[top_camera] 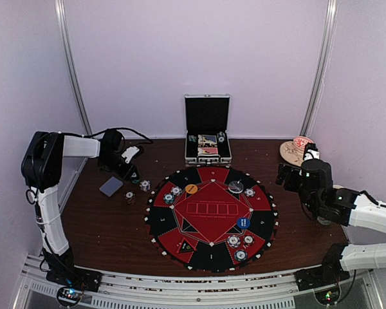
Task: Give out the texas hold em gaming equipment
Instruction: Pick up the pile of poker chips from the pile of poker chips, then place the pile of poker chips at the dealer area.
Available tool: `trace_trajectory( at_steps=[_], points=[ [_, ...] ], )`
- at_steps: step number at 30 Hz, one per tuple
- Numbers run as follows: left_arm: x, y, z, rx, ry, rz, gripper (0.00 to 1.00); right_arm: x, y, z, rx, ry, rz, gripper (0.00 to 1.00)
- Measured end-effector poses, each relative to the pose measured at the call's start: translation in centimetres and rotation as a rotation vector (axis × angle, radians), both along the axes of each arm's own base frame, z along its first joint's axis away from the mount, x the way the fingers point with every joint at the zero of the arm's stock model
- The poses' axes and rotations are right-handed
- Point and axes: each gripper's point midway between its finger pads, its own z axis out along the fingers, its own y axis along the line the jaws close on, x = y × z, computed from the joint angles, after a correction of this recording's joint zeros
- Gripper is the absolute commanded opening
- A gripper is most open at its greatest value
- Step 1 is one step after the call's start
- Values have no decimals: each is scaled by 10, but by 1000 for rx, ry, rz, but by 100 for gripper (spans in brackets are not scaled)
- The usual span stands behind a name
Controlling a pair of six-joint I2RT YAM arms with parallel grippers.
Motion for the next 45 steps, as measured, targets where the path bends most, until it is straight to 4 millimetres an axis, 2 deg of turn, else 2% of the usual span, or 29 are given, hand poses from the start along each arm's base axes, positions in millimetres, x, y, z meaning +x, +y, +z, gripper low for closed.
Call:
trace_trajectory(
  at_steps=[2,11,17,20,24,30,31,34,39,45],
  points=[
    [0,0,0,-2,1,-2,14,0,0,0,0,0,0,100],
    [-4,-2,7,-14,6,-9,13,0,0,0,0,0,0,100],
    [-6,-12,42,-44,-48,-37,13,0,0,0,0,0,0,100],
    [-7,-28,59,-52,-84,-74,13,0,0,0,0,0,0,100],
    [-19,-74,78,-60,-115,-170,13,0,0,0,0,0,0,100],
    [-50,-174,117,-98,-166,-371,13,0,-1,1,2,-3,-6,100],
    [-53,-197,127,-115,-187,-404,13,-1,-2,2,3,-7,-8,100],
    [-65,-243,141,-156,-212,-472,13,-3,-4,8,17,-24,-11,100],
    [-78,-300,136,-202,-197,-534,13,-8,-9,17,52,-57,-18,100],
    [-96,-353,118,-222,-182,-598,13,-12,-12,24,81,-79,-22,100]
  ],
)
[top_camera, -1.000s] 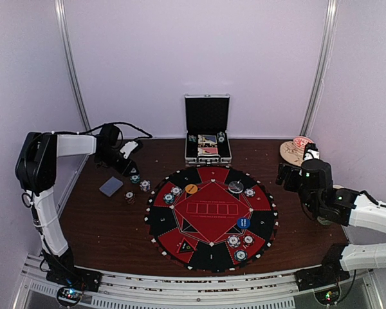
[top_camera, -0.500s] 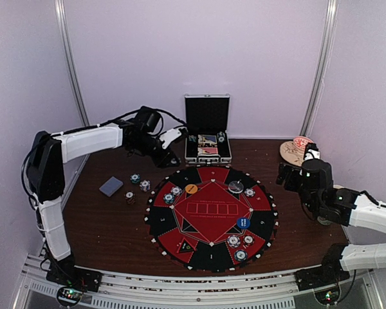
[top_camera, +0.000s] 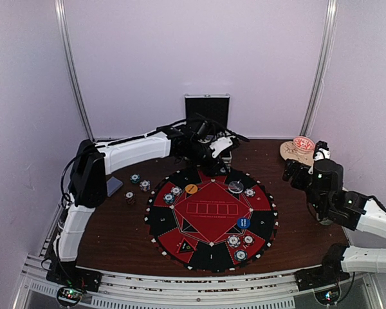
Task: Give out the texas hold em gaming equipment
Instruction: Place the pile of poker chips at the dealer area.
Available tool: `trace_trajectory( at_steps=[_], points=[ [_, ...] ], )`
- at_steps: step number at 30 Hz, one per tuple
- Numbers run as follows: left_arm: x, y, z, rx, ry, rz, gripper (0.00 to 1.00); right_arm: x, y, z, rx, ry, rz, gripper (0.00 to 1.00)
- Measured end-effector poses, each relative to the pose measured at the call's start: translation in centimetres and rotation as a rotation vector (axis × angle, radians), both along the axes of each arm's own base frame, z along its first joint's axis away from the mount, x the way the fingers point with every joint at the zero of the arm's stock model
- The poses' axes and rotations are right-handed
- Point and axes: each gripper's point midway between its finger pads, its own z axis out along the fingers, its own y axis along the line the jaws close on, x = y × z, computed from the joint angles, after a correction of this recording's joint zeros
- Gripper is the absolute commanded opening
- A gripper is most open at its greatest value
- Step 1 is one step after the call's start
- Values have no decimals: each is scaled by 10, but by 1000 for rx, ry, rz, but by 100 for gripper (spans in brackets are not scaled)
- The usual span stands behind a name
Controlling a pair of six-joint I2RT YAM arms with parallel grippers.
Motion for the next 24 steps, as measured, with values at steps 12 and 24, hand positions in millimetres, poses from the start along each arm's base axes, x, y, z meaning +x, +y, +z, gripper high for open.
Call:
trace_trajectory(
  at_steps=[12,24],
  points=[
    [-61,-95,-39,-36,-50,-162,13,-8,-7,17,66,-58,-5,100],
    [-42,-117,-89,-35,-57,-153,13,-11,-8,19,78,-65,1,100]
  ],
)
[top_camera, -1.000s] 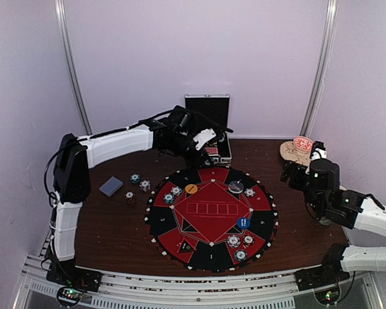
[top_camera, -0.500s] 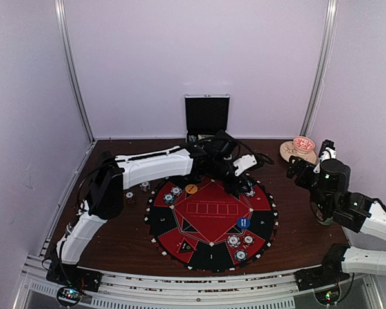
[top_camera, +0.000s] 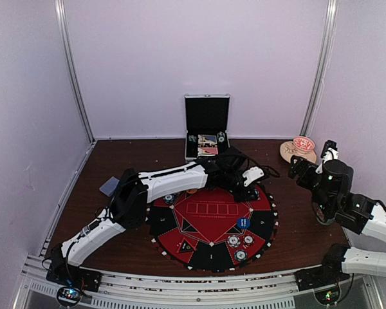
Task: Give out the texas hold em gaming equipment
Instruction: Place the pile of poker chips at the dealer area.
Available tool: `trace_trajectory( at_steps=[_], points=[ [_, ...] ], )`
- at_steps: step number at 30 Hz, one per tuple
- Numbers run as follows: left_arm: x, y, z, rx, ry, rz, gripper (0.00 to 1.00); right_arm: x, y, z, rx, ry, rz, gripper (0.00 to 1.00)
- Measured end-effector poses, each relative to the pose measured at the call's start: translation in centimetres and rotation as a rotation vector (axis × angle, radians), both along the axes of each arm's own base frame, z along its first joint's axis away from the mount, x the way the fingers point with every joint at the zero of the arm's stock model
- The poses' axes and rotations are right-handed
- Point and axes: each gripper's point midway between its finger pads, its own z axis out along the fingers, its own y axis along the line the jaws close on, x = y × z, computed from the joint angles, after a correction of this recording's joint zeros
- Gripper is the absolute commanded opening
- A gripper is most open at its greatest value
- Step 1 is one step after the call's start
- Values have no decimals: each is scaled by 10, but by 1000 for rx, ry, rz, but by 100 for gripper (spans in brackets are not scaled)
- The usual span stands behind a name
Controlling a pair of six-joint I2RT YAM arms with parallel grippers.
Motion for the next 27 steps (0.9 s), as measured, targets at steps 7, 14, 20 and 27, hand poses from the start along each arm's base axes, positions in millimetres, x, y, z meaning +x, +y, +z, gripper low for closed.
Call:
trace_trajectory(
  at_steps=[7,14,20,27],
  points=[
    [0,-5,-1,-16,0,-8,13,0,0,-2,-4,5,2,100],
    [-2,-6,-2,-17,5,-15,13,0,1,-2,-4,5,3,100],
    [-7,-8,-5,-9,3,-19,13,0,1,-2,-4,5,3,100],
    [-10,-4,-27,32,13,-14,13,0,1,-2,-3,5,3,100]
  ],
)
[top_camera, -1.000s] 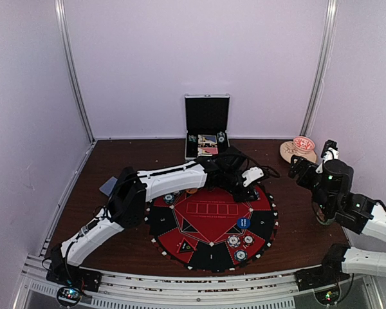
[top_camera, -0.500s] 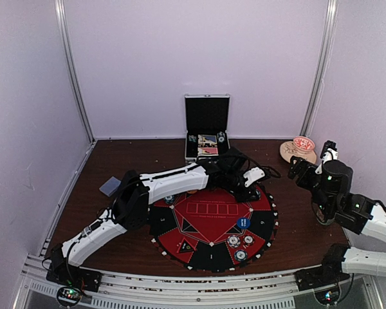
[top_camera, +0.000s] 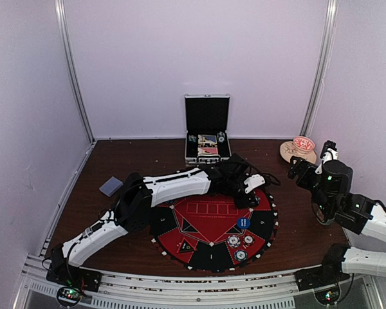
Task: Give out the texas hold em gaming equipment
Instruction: Place the pile of poker chips at the dealer area.
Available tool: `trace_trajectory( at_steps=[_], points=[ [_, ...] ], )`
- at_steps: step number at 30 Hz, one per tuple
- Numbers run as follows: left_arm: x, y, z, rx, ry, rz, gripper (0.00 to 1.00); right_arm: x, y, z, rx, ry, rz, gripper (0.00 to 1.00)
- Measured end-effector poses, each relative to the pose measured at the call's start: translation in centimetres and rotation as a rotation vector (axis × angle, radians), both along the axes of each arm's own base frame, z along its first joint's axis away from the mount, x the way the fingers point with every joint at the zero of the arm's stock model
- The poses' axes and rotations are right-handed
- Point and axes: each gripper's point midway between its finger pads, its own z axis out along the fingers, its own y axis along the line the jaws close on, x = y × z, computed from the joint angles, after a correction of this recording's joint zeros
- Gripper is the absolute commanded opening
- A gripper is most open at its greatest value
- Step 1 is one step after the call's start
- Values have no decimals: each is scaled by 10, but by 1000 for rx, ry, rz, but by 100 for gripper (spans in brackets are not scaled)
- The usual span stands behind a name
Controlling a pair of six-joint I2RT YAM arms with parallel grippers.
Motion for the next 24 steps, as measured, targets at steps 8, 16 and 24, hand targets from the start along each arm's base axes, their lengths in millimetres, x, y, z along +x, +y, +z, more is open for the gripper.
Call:
trace_trajectory(
  at_steps=[8,16,24],
  points=[
    [2,0,-6,7,-9,7,39,0,0,0,-1,0,0,100],
    [3,0,-7,4,-16,5,81,0,0,-1,-3,3,0,100],
    [2,1,-2,5,-13,11,92,1,1,-1,-7,5,1,100]
  ],
)
